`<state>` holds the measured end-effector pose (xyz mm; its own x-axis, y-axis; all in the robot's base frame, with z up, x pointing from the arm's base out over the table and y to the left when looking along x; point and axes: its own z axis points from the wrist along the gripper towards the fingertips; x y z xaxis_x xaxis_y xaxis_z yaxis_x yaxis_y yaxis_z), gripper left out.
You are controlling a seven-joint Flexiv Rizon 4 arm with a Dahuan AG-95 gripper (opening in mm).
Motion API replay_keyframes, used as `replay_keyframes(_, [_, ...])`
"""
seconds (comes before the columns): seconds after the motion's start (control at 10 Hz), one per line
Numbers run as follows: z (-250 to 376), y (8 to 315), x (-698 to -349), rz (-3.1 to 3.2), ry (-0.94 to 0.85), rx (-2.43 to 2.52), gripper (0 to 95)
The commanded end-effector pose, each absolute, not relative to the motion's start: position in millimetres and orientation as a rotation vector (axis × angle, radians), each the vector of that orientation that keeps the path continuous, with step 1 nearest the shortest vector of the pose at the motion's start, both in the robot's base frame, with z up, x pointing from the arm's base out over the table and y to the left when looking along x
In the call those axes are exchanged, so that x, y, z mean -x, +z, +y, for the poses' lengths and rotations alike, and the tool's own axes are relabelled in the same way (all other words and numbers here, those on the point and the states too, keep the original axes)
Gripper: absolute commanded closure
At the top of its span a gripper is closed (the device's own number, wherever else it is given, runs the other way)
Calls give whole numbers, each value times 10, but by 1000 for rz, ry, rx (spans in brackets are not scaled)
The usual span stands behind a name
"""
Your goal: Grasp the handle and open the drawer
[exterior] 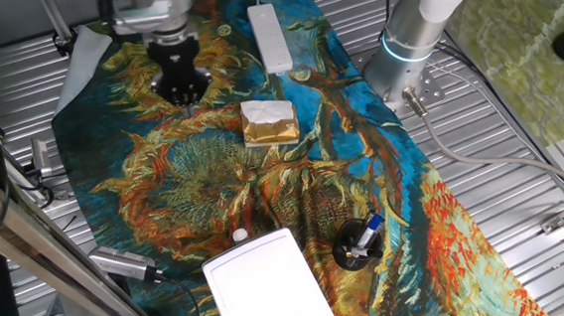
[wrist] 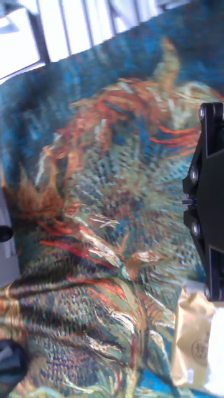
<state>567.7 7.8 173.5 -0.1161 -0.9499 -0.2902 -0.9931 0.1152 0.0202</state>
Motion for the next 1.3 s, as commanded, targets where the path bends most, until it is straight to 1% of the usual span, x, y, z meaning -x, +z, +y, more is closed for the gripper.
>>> replay_keyframes(0.1, [208, 1631, -5752, 2126, 370, 1946, 950])
replay_keyframes(0.5, [429, 1563, -5733, 2166, 402, 1881, 950])
replay_keyframes(0.9, [575, 1486, -5723, 2127, 477, 1832, 950])
replay_keyframes(1.0, [599, 1442, -5725, 2118, 490, 1817, 760])
replay_keyframes(1.3, [663, 1355, -5717, 2106, 505, 1791, 760])
